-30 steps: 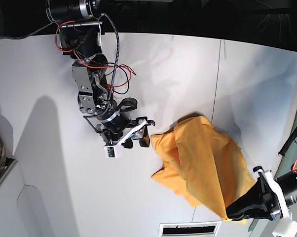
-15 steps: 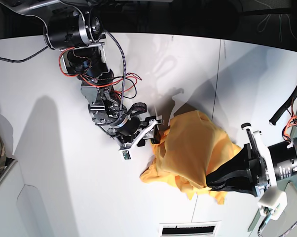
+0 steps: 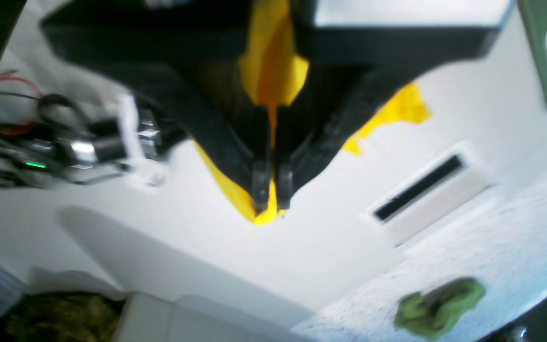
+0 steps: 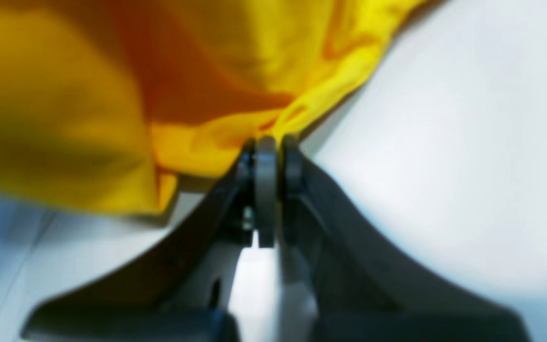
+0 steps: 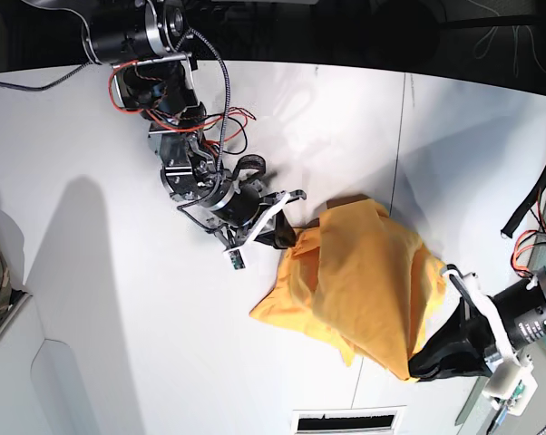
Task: Layout the t-shirt on the table in an organized manner, then fold the t-shirt properly
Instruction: 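Grasp the shirt with the right gripper near the left gripper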
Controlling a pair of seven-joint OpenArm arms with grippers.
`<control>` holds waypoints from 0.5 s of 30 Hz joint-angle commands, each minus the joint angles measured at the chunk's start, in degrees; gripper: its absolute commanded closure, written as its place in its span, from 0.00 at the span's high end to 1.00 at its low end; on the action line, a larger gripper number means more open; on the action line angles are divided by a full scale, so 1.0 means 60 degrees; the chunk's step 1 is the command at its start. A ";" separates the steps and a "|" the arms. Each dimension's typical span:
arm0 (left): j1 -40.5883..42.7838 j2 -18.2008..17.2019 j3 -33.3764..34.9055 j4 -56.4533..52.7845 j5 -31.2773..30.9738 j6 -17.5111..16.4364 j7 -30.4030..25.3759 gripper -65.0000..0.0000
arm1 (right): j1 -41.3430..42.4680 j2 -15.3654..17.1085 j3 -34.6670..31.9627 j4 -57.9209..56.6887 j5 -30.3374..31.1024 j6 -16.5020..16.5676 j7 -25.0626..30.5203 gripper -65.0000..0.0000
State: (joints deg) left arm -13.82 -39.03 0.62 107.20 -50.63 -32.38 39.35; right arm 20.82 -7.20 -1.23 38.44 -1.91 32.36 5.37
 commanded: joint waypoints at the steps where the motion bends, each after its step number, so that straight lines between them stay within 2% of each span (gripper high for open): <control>1: -0.0233 -0.0138 -0.0240 0.0106 -0.0062 0.0189 -0.0346 0.00 | -0.0062 0.0047 0.0000 0.0761 0.0138 0.0117 0.0200 0.00; 4: -0.0233 -0.0146 -0.0616 0.0102 0.0182 0.0375 -0.0306 0.00 | -0.1118 0.0433 -0.0004 0.2790 0.0193 0.0113 -0.0426 0.00; 9: -0.0226 -0.0168 -0.0845 0.0102 0.0273 0.0372 -0.0306 0.00 | -0.2827 0.1537 0.0036 0.6105 0.1188 0.0102 -0.1166 0.00; 12: -0.0226 -0.0168 -0.0849 0.0102 0.0270 0.0419 -0.0273 0.00 | -0.3756 0.2102 0.0233 0.7963 0.1249 0.0080 -0.1253 0.00; 15: -0.0229 -0.0168 -0.0860 0.0106 0.0273 0.0550 -0.0215 0.00 | -0.4499 0.2539 0.0641 0.9632 0.1344 0.0069 -0.1949 0.00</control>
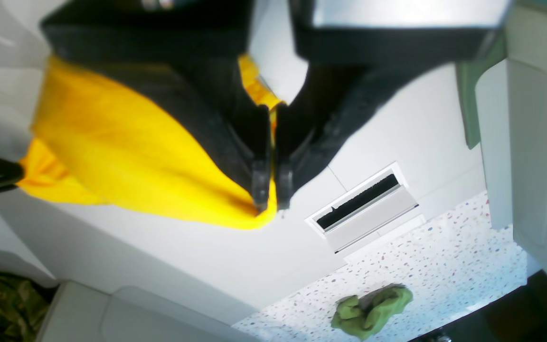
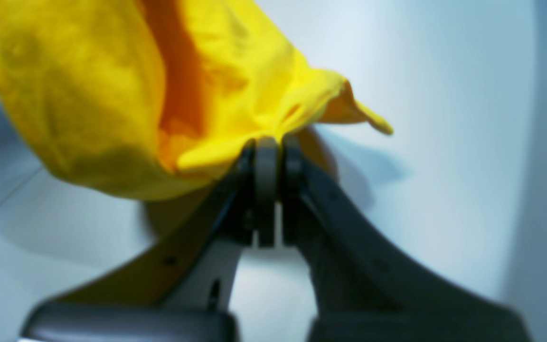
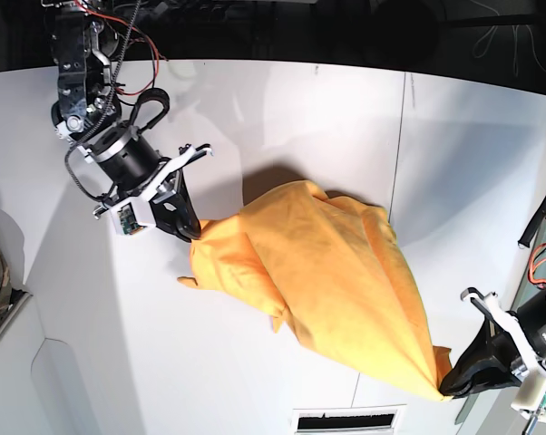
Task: Layout the t-shirt on the table in an organized manner, then fold the t-shirt properly
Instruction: 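Grasp the shirt with the right gripper near the left gripper, then lift and stretch the shirt between both grippers, then lower it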
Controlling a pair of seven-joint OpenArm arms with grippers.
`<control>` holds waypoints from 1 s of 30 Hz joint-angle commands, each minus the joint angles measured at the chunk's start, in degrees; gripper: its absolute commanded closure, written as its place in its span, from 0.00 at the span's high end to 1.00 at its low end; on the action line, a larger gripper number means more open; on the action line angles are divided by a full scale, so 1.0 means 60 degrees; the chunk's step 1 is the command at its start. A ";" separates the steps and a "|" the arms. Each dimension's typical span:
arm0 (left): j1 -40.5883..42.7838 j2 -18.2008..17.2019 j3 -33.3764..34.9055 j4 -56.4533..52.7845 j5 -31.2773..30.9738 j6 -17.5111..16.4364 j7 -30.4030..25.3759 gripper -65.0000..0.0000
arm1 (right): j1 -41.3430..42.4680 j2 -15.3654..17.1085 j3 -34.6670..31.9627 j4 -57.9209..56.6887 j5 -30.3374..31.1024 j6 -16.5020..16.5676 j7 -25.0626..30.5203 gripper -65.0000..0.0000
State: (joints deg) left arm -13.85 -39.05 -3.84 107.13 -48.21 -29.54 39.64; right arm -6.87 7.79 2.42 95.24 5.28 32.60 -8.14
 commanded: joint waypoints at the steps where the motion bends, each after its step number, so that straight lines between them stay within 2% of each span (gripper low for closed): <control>1: -0.0229 -0.0164 -0.0135 0.0117 -0.0135 0.0073 -0.0211 0.00 | -0.0091 0.0153 0.0244 0.0656 0.0350 0.0029 0.0062 0.00; 4: -0.0226 -0.0168 -0.0372 0.0117 -0.0146 0.0066 -0.0025 0.00 | -0.0630 0.0339 0.1177 0.1989 0.1198 0.0033 -0.0433 0.00; 7: -0.0226 -0.0273 -0.0998 0.0117 -0.0412 0.0069 0.0047 0.00 | -0.1038 0.0339 0.2419 0.3078 0.1942 0.0033 -0.0525 0.00; 11: -0.0229 -0.0692 -0.2149 0.0117 -0.0820 0.0069 0.0051 0.00 | -0.1137 0.0335 0.3840 0.4025 0.2670 0.0029 -0.0794 0.00; 14: -0.0226 -0.0998 -0.2608 0.0117 -0.0852 0.0069 0.0080 0.00 | -0.1067 0.0335 0.4280 0.4218 0.2976 0.0029 -0.0801 0.00; 17: -0.0102 -0.1056 -0.2510 0.0040 -0.0645 0.0069 0.0047 0.00 | -0.0805 0.0273 0.4080 0.4000 0.2943 -0.0073 -0.0973 0.00; 20: -0.0018 -0.0922 -0.1861 -0.0703 -0.0007 0.0069 -0.0306 0.00 | -0.0273 0.0124 0.3413 0.3348 0.2790 -0.0299 -0.1246 0.00; 22: -0.0033 -0.0721 -0.1246 -0.1668 0.0605 0.0091 -0.0871 0.00 | 0.0295 -0.0018 0.2849 0.2459 0.2310 -0.0546 -0.1399 0.00; 24: -0.0106 -0.0444 -0.0630 -0.2881 0.1228 0.0444 -0.1566 0.00 | 0.0991 -0.0091 0.2273 0.1169 0.1960 -0.0809 -0.1399 0.00; 25: -0.0160 -0.0295 -0.0353 -0.3537 0.1537 0.0612 -0.1993 0.02 | 0.1373 -0.0091 0.2000 0.0423 0.1880 -0.0980 -0.1395 0.00; 27: -0.0321 0.0055 0.0138 -0.4932 0.2120 0.0641 -0.2725 0.13 | 0.2178 -0.0091 0.1523 -0.1184 0.1690 -0.1377 -0.1395 0.00; 30: -0.0637 0.0477 0.0790 -0.6994 0.2466 0.0641 -0.3421 0.31 | 0.3249 -0.0091 0.1086 -0.3453 0.1581 -0.1475 -0.1392 0.30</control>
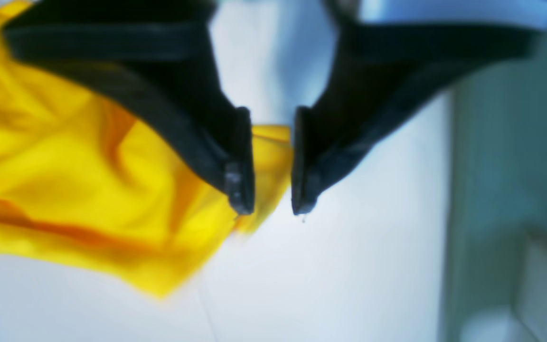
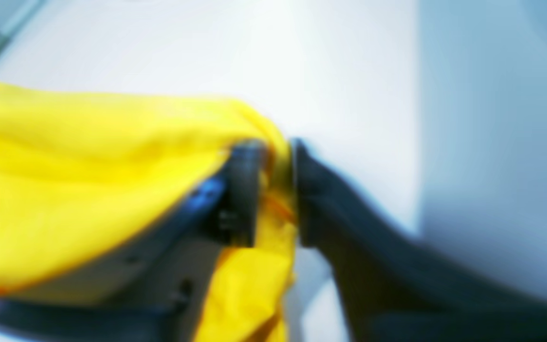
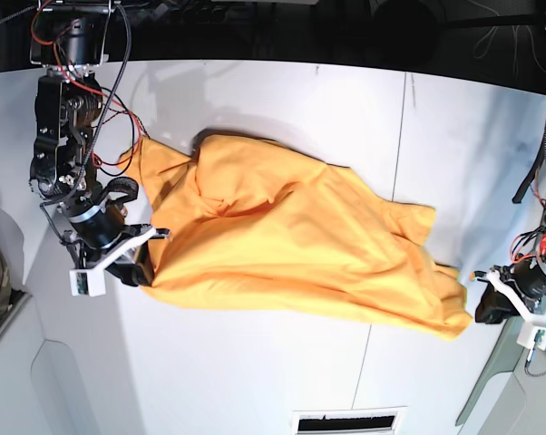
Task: Layout the t-shirt on the table in an organized manner, then fold the t-shirt properly
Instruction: 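Lift and stretch the shirt between both grippers, then lower it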
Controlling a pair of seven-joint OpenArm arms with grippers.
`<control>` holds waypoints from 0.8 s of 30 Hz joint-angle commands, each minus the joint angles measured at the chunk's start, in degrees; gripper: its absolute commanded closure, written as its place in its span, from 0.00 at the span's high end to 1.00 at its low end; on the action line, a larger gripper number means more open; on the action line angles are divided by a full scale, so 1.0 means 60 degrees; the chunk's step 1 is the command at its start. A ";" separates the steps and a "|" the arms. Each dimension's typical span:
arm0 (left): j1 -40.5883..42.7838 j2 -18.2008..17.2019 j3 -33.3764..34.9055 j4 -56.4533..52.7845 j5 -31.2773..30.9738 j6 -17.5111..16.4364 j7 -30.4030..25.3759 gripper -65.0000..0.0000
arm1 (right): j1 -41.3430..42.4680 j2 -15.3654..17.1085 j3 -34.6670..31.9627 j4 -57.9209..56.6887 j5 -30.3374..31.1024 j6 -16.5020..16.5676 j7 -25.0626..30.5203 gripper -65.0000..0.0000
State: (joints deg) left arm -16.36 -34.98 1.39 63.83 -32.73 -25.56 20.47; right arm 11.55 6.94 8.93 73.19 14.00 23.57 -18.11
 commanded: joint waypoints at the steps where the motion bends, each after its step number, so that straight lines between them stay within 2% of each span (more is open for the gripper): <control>1: -0.0291 -0.0106 0.0058 -0.0339 -0.0117 -0.0026 -0.0310 0.36 | 0.0423 0.0047 -0.0055 -0.0328 0.0149 0.0040 0.0259 0.38; 2: -0.0346 -0.0029 0.0109 -0.0747 -0.0113 -0.0036 -0.0248 0.38 | 0.0557 0.0051 -0.0055 -0.0681 0.0178 0.0040 0.0219 0.43; 4: -0.0339 -0.0022 0.0080 -0.1009 -0.0160 -0.0237 0.0288 0.38 | 0.0539 0.0055 0.0047 -0.0787 0.0277 0.0029 0.0219 0.43; 6: -0.0339 -0.0069 -0.0091 -0.0954 -0.0459 -0.1027 0.0940 0.38 | 0.0357 0.0055 0.0346 -0.0521 0.0430 0.0117 0.0182 0.43; 8: -0.0302 -0.0127 -0.0317 -0.0674 -0.1293 -0.1716 0.1399 0.38 | -0.0011 0.0055 0.0794 -0.0073 0.0783 0.0251 0.0044 0.43; 10: -0.0127 -0.0255 -0.0616 -0.0426 -0.1727 -0.1712 0.1581 0.38 | -0.0546 0.0058 0.1377 0.0484 0.1115 0.0528 -0.0310 0.43; 13: 0.0131 -0.0313 -0.1009 -0.0390 -0.1574 -0.1701 0.1577 0.38 | -0.1501 0.0087 0.2229 0.1111 0.1581 0.0984 -0.0969 0.43; 16: 0.0390 -0.0302 -0.1038 -0.0412 -0.1351 -0.1596 0.1508 0.39 | -0.2269 0.0160 0.2626 0.1140 0.1996 0.1224 -0.1133 0.43; 18: 0.0503 -0.0277 -0.1038 -0.0492 -0.1341 -0.1566 0.1406 0.41 | -0.2641 0.0153 0.2579 0.1118 0.1960 0.1224 -0.1133 0.44; 22: 0.0616 -0.0022 -0.1038 -0.0878 -0.0790 -0.1104 0.1053 0.45 | -0.3180 0.0160 0.2040 0.0998 0.1956 0.1220 -0.1129 0.61; 24: 0.0696 0.0182 -0.1038 -0.1126 -0.0790 -0.1035 0.1053 0.45 | -0.3366 0.0153 0.1621 0.0856 0.1956 0.1217 -0.1093 0.62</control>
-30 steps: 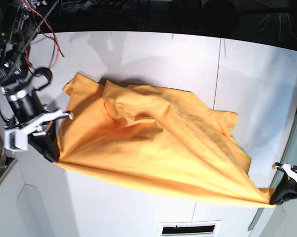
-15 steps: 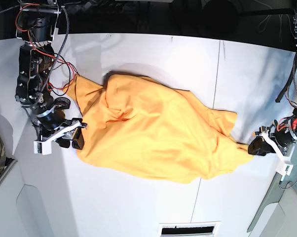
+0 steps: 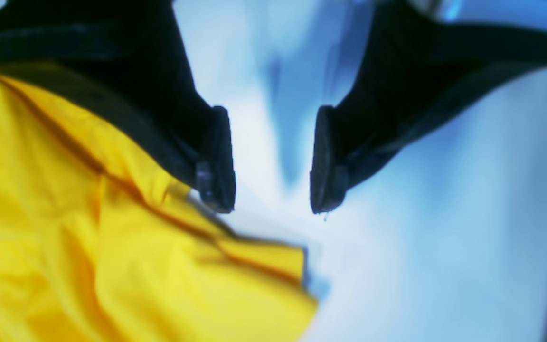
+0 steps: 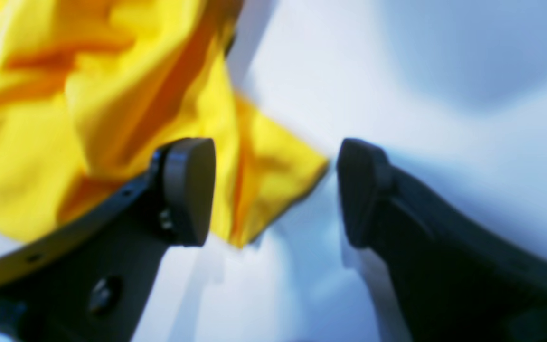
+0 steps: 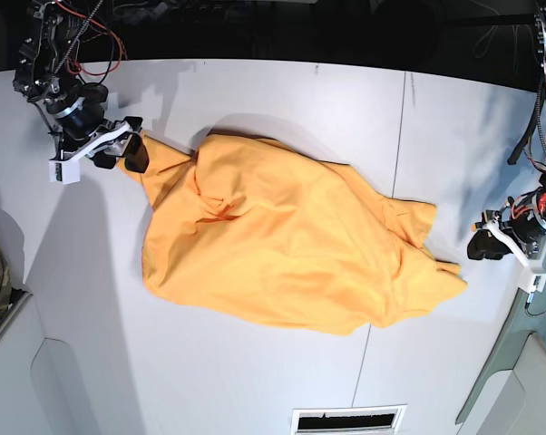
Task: Layout the t-shirt on the table in an organized manner, then fold the t-shirt properly
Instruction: 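Lift and stretch the shirt between both grippers, then lower it, then lift the shirt with both grippers and pull it taut apart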
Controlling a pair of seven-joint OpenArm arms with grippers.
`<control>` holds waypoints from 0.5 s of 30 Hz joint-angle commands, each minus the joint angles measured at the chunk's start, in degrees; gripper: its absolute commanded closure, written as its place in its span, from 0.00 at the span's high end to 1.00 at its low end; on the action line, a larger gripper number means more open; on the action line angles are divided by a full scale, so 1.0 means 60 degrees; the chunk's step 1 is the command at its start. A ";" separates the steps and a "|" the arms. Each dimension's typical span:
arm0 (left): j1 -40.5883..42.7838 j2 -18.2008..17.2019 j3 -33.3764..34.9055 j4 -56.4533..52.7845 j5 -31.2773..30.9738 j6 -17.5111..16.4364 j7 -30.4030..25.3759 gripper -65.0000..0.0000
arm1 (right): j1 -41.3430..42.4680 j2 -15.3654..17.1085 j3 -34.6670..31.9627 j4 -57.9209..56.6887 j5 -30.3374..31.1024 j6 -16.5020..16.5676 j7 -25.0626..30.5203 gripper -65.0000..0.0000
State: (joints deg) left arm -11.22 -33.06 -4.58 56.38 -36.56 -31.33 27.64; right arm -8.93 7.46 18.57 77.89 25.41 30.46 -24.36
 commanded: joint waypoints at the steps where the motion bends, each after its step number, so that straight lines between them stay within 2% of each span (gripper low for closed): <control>1: -0.0160 0.0007 -0.0044 0.0007 -0.0149 -0.0073 -0.0142 0.45 | 0.0022 0.0051 -0.0193 -0.0015 0.0055 0.0069 -0.0011 0.62; 8: -0.0018 0.1060 -0.0033 -0.0168 -0.0062 -0.0135 -0.0149 0.45 | 0.0131 -0.0229 -0.1231 -0.0146 0.0051 -0.0102 0.0262 0.62; 10: 0.0026 0.1392 -0.0033 -0.0237 0.0401 -0.0087 -0.0280 0.45 | 0.0135 -0.0324 -0.1330 -0.0146 0.0011 -0.0102 0.0189 0.62; 12: 0.0018 0.1657 -0.0033 -0.0437 0.0936 0.0277 -0.0568 0.44 | 0.0135 -0.0372 -0.1370 -0.0146 0.0018 -0.0102 0.0197 0.62; 13: 0.0018 0.1752 -0.0033 -0.0528 0.1158 0.0510 -0.0688 0.40 | 0.0138 -0.0401 -0.1366 -0.0146 0.0011 -0.0106 0.0204 0.62; 14: 0.0018 0.1807 -0.0033 -0.0608 0.1290 0.0648 -0.0721 0.30 | 0.0138 -0.0408 -0.1366 -0.0146 0.0015 -0.0102 0.0233 0.59; 15: 0.0026 0.1821 -0.0033 -0.0656 0.1290 0.0648 -0.0703 0.18 | 0.0138 -0.0426 -0.1366 -0.0146 0.0015 -0.0098 0.0237 0.51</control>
State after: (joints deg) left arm -10.66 -21.28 -4.58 52.27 -29.30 -27.77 22.48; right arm -8.21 4.91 10.41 76.64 25.69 29.93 -22.72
